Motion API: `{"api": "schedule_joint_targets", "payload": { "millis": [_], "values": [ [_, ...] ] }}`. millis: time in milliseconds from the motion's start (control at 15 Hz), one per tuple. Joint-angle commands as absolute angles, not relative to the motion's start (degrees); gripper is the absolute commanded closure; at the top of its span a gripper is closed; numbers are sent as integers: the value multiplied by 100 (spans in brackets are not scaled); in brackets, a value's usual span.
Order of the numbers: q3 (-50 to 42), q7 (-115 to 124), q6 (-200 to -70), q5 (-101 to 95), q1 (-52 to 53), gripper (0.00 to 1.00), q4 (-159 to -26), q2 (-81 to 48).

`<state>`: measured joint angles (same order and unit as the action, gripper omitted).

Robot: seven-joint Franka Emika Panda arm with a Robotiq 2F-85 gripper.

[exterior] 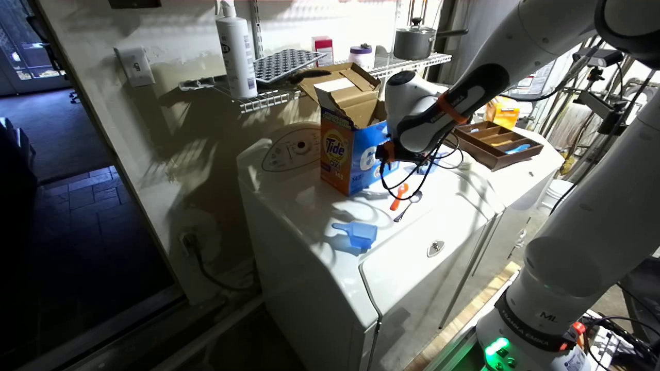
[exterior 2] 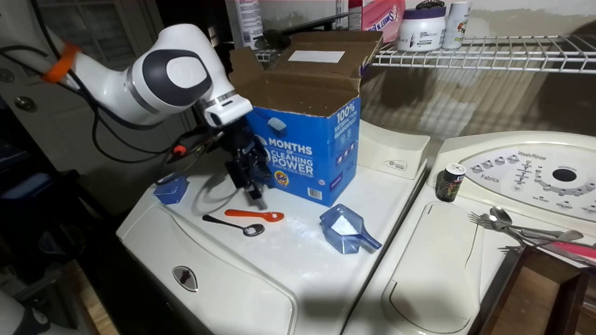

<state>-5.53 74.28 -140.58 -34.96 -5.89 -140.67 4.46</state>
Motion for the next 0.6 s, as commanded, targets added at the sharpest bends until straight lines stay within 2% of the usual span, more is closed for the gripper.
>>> {"api": "schedule_joint_targets", "payload": {
  "millis": [0, 533],
  "values": [
    [-515, 6758, -13756, -3561, -695, 0, -14393, 1172],
    [-684, 4528, -13801, -3035, -992, 0, -14370, 1940]
  ]
}}
